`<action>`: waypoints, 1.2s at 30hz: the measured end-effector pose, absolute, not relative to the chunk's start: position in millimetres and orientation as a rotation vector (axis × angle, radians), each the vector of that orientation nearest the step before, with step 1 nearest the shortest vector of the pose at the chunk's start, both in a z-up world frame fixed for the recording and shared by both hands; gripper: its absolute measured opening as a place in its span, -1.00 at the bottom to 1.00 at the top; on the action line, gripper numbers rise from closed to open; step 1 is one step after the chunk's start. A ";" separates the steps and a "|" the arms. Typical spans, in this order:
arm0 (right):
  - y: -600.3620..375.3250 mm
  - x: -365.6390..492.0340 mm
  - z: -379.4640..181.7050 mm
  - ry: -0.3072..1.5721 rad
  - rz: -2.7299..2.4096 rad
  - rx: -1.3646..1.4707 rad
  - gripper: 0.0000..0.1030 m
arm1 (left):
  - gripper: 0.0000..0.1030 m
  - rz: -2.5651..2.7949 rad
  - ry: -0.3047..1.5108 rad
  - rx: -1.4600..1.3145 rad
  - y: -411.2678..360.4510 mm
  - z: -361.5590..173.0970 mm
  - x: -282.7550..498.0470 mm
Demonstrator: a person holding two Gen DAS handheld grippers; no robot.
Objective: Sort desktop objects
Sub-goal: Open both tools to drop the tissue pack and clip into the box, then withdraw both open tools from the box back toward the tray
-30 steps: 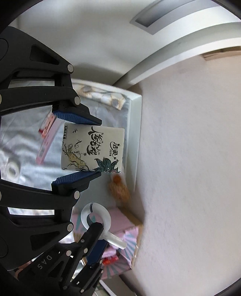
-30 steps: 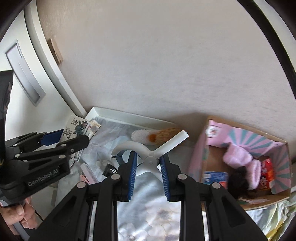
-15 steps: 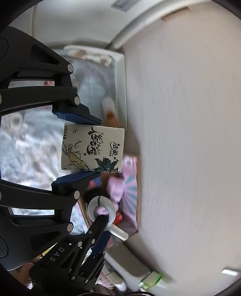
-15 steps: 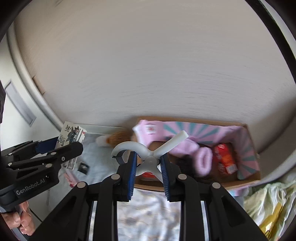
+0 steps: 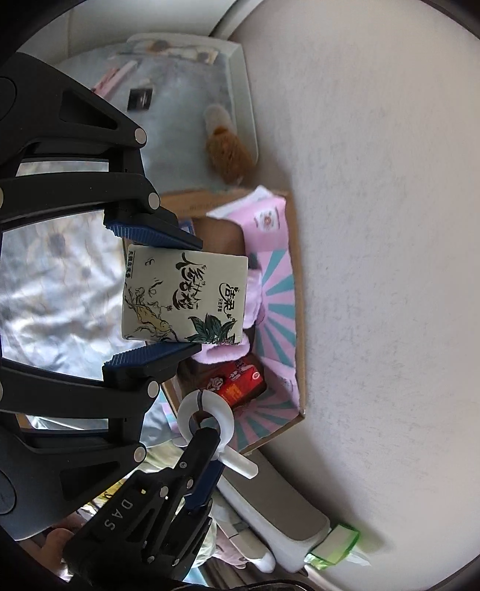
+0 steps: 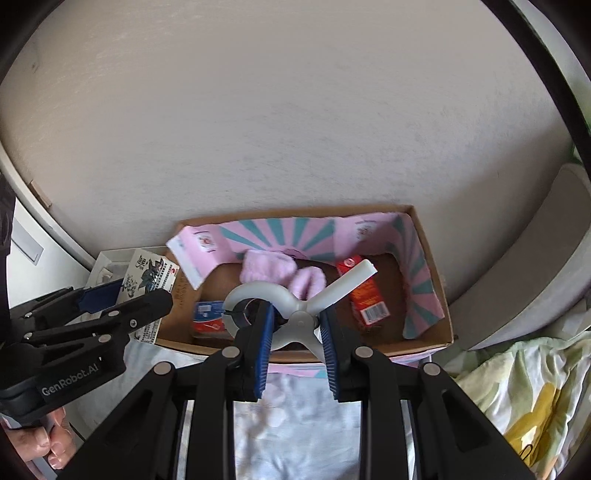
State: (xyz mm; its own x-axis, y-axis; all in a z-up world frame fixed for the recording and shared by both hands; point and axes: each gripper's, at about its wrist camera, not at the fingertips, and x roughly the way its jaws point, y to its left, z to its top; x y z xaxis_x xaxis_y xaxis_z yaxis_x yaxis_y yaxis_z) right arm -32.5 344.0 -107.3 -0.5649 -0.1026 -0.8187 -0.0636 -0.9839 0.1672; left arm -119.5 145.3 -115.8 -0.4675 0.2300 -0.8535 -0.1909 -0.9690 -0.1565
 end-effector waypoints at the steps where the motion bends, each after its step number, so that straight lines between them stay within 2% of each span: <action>1: 348.8 -34.7 -110.6 -0.288 -2.732 1.461 -0.54 | -0.14 2.499 -0.058 -1.472 148.3 -117.7 -120.8; 19: 372.2 -65.5 -137.7 -0.289 -2.607 1.511 -0.54 | -0.12 2.529 -0.130 -1.582 157.6 -152.3 -142.4; 20: 371.8 -67.1 -139.4 -0.286 -2.599 1.520 -0.54 | 0.02 2.518 -0.144 -1.598 157.1 -154.1 -144.2; 21: 371.7 -69.4 -142.0 -0.287 -2.582 1.536 -0.51 | 0.38 2.507 -0.164 -1.622 156.0 -156.3 -146.7; 22: 371.9 -71.9 -145.2 -0.298 -2.559 1.557 -0.46 | 0.60 2.506 -0.178 -1.648 154.6 -158.0 -149.3; 23: 372.4 -74.2 -148.4 -0.313 -2.534 1.580 -0.27 | 0.82 2.515 -0.183 -1.665 153.2 -158.3 -150.5; 24: 373.2 -75.5 -150.7 -0.327 -2.524 1.596 -0.05 | 0.82 2.529 -0.191 -1.656 151.4 -156.6 -150.3; 25: 374.3 -75.1 -151.0 -0.337 -2.533 1.595 -0.01 | 0.82 2.537 -0.200 -1.636 149.6 -154.0 -149.7; 30: 378.1 -67.8 -140.8 -0.369 -2.571 1.514 0.12 | 0.84 2.582 -0.158 -1.597 145.5 -143.7 -146.5; 36: 374.4 -61.3 -131.2 -0.388 -2.596 1.481 0.12 | 0.84 2.581 -0.165 -1.578 138.2 -134.1 -140.0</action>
State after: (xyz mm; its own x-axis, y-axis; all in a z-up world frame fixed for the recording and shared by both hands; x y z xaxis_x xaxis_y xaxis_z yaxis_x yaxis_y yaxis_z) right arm -61.3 374.4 -131.2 -0.5110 -0.2361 -0.8266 -0.0160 -0.9588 0.2837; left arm -140.0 138.2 -134.1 -0.4529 0.1517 -0.8785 -0.0384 -0.9878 -0.1508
